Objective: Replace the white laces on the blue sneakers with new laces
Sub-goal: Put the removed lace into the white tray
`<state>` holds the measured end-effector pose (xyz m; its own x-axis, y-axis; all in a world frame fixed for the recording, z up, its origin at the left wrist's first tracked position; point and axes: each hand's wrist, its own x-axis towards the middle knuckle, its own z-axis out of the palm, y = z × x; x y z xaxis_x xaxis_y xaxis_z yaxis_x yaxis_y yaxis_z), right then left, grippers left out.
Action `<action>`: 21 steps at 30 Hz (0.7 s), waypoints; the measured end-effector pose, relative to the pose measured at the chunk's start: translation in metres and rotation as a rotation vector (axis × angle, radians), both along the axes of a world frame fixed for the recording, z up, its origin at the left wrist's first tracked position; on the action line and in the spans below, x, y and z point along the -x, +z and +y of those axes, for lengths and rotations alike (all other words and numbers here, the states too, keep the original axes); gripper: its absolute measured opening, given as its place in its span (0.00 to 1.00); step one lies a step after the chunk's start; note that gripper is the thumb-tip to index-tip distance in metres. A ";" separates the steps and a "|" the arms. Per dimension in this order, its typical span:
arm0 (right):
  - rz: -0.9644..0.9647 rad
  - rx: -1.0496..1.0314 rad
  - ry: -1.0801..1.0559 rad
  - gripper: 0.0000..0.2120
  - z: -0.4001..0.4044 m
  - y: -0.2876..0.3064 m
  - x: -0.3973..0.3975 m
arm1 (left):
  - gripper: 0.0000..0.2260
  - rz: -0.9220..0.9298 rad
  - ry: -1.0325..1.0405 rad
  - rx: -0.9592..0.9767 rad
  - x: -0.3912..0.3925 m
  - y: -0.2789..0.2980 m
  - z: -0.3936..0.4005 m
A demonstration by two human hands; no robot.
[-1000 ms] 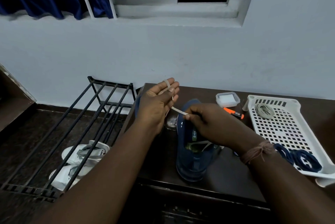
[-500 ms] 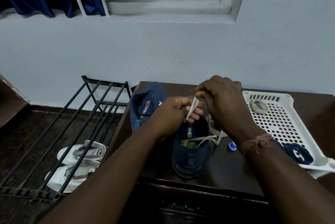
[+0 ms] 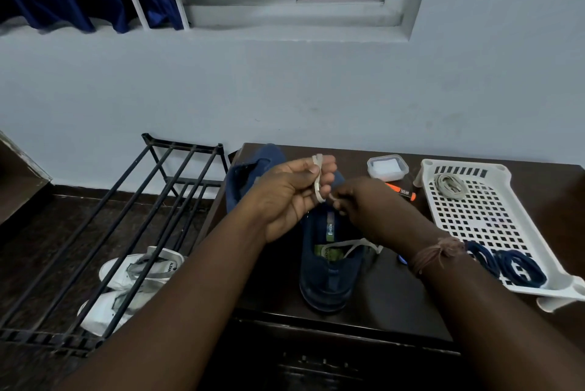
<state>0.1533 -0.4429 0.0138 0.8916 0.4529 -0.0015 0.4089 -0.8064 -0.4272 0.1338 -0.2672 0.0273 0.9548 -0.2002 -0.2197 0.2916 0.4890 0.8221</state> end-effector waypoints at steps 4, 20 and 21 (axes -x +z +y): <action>0.031 0.136 0.147 0.06 0.015 0.004 0.015 | 0.12 0.062 0.240 0.104 -0.008 -0.004 0.007; -0.519 -0.118 -0.194 0.05 -0.013 0.019 -0.002 | 0.13 -0.026 -0.277 -0.349 0.006 -0.001 -0.006; -0.498 -0.155 -0.185 0.05 -0.013 0.018 -0.001 | 0.13 -0.019 -0.282 -0.315 0.006 -0.001 -0.005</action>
<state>0.1547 -0.4558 0.0319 0.8321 0.2498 0.4952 0.4491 -0.8273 -0.3373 0.1277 -0.2724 0.0262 0.8768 -0.3799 -0.2949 0.3615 0.1161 0.9251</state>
